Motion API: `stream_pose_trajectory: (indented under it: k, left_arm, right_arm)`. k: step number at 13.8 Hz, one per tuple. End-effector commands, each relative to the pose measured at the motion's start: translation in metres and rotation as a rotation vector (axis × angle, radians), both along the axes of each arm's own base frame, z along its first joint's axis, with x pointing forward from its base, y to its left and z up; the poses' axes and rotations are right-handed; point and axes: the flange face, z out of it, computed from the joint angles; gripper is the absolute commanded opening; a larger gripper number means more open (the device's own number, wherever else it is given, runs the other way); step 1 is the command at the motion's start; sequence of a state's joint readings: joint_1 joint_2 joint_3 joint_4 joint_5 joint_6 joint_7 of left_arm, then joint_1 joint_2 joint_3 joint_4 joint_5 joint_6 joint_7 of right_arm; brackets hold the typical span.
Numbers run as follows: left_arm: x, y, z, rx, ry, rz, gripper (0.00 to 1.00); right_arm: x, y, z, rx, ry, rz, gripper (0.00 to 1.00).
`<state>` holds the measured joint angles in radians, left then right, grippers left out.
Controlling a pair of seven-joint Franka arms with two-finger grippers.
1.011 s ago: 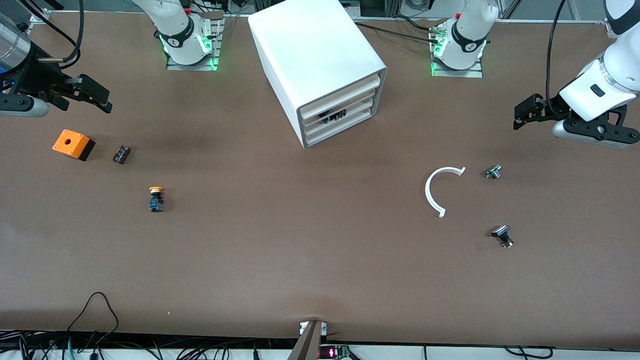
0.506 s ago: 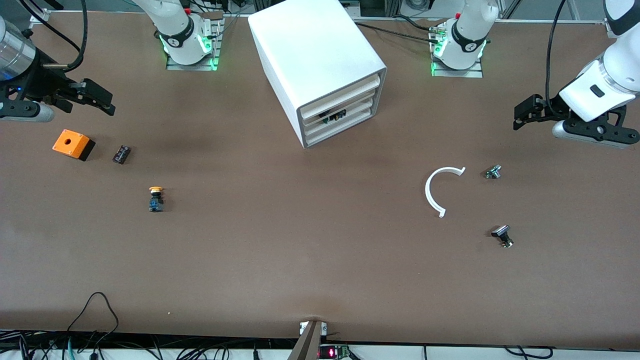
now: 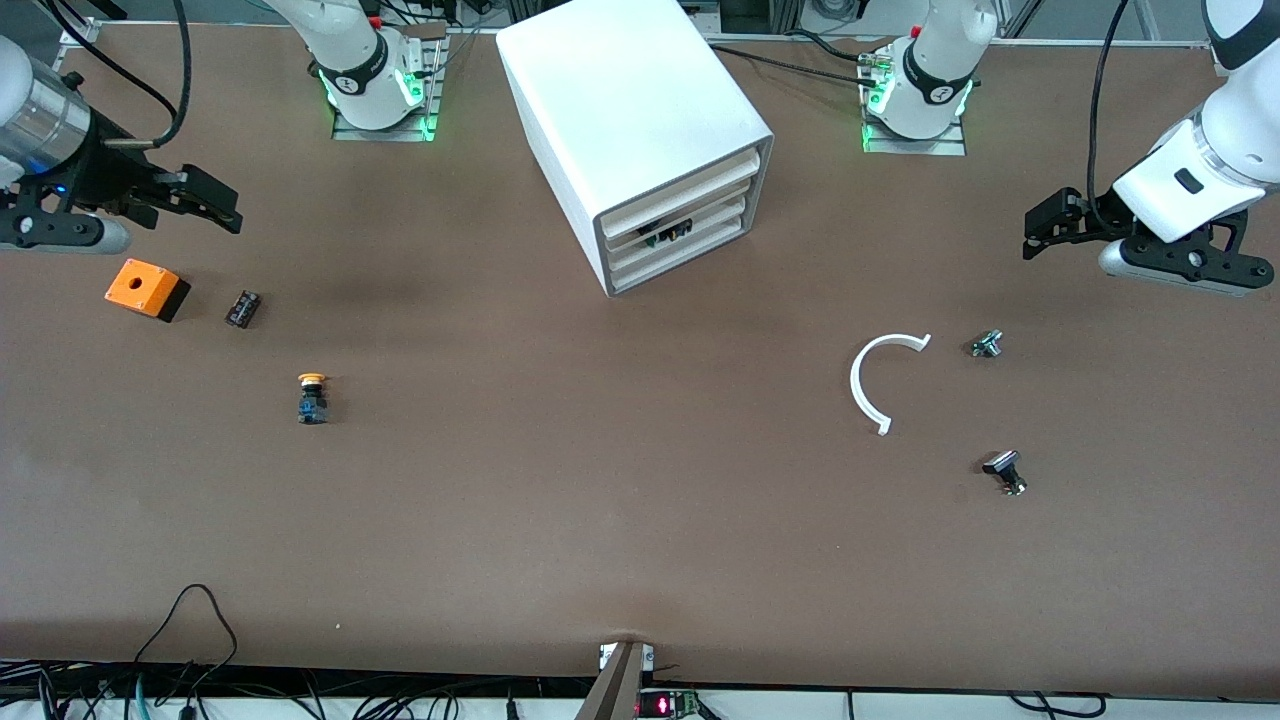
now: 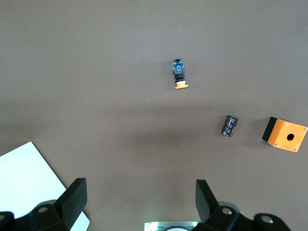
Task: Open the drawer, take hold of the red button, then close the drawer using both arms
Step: 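Move the left gripper toward the drawer handle while the right gripper advances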
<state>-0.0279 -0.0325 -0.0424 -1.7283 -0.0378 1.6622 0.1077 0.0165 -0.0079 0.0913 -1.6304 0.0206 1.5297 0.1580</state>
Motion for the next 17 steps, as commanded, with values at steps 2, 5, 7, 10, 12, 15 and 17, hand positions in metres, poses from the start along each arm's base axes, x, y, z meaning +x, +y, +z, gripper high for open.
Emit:
stream_pose_trajectory:
  k: [2, 5, 7, 10, 12, 15, 17]
  left_arm:
    - [0.002, -0.006, 0.006, -0.023, 0.024, -0.02, 1.0]
    - [0.013, -0.015, 0.004, -0.057, 0.097, -0.034, 1.0]
    - [0.021, -0.03, 0.007, -0.094, 0.141, -0.057, 1.0]
    - [0.016, -0.039, -0.003, -0.181, 0.243, -0.069, 1.0]
    - [0.013, -0.056, -0.014, -0.301, 0.329, -0.102, 1.0]
    - [0.024, -0.071, -0.05, -0.499, 0.382, -0.27, 1.0]
    - [0.038, -0.08, -0.082, -0.639, 0.409, -0.316, 1.0]
  right_arm:
    - [0.002, 0.014, -0.011, 0.0, 0.023, 0.012, 1.0]
    - [0.009, 0.039, -0.023, -0.008, 0.02, -0.026, 1.0]
    - [0.012, 0.052, -0.03, -0.005, 0.015, -0.012, 1.0]
    - [0.015, 0.08, -0.041, -0.009, 0.009, -0.043, 1.0]
    - [0.017, 0.098, -0.049, -0.011, 0.013, -0.054, 1.0]
    - [0.019, 0.11, -0.052, -0.003, 0.001, -0.073, 1.0]
    - [0.019, 0.121, -0.055, 0.001, -0.001, -0.081, 1.0]
